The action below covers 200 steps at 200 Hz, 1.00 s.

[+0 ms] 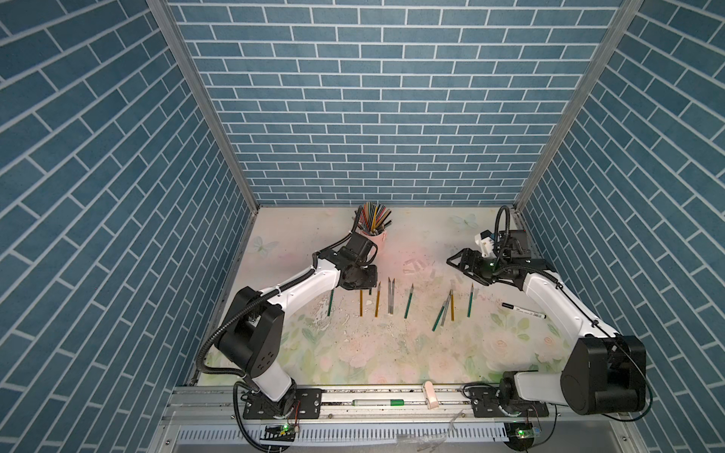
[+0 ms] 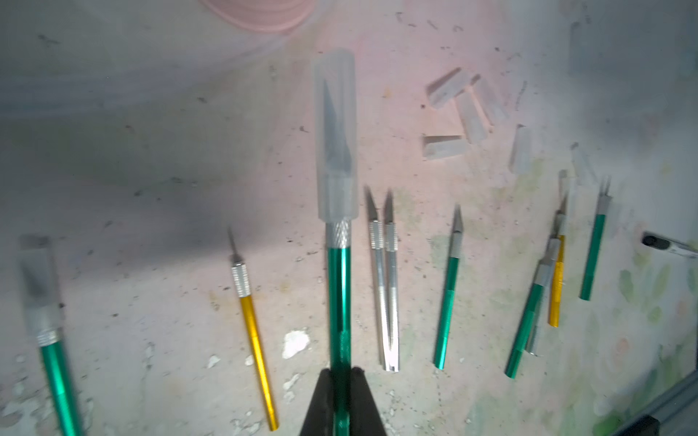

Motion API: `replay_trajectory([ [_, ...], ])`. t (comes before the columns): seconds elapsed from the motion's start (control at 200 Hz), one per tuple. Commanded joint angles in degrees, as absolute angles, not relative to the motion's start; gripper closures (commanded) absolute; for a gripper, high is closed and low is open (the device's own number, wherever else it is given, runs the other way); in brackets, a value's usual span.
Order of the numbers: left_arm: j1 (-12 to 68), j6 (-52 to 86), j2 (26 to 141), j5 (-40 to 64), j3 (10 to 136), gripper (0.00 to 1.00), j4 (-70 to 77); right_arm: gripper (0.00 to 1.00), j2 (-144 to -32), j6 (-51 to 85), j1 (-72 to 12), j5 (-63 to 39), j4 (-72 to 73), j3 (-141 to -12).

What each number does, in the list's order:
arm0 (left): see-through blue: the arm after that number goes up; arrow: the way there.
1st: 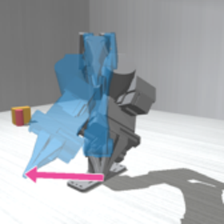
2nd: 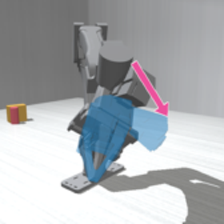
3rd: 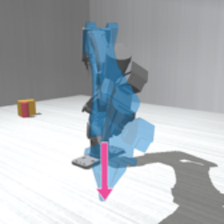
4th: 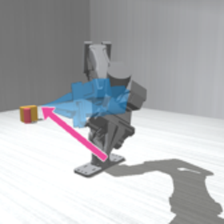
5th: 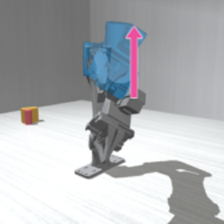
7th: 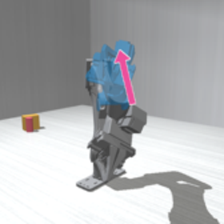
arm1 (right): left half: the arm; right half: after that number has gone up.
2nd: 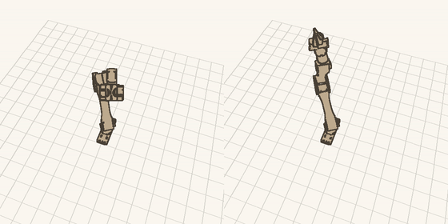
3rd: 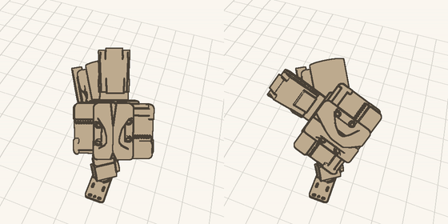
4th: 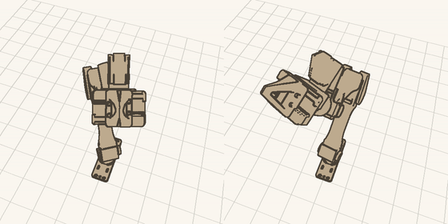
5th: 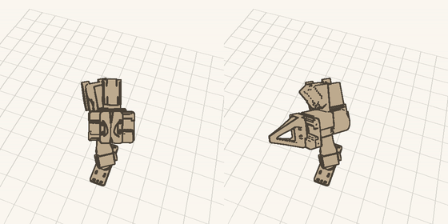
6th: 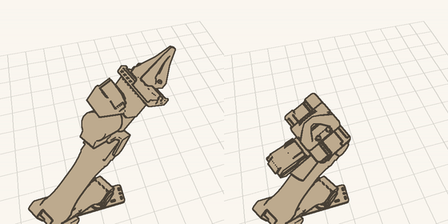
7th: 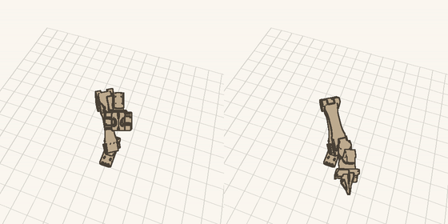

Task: Remove protective caps from carving knives
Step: Pick up the carving knife from the center of the board.

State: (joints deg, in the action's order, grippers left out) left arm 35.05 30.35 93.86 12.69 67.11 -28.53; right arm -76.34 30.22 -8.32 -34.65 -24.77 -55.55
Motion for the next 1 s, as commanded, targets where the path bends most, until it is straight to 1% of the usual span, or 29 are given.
replay_trajectory([
  [0.0, 37.6, 30.0, 94.6, 16.7, 68.1, 1.0, -24.0, 0.13, -77.5, 32.4, -11.3, -35.6, -22.1, -56.9],
  [0.22, 41.1, 31.7, 97.5, 18.9, 70.1, 1.0, -20.5, 0.15, -81.9, 35.2, -17.9, -34.6, -18.3, -59.4],
  [0.51, 43.1, 32.9, 98.9, 19.4, 70.7, 1.0, -18.3, 0.17, -86.0, 36.5, -21.5, -34.0, -16.4, -62.5],
  [0.995, 44.8, 33.4, 101.0, 20.8, 72.5, 1.0, -16.8, 0.34, -91.2, 37.8, -24.2, -32.9, -15.1, -64.3],
])
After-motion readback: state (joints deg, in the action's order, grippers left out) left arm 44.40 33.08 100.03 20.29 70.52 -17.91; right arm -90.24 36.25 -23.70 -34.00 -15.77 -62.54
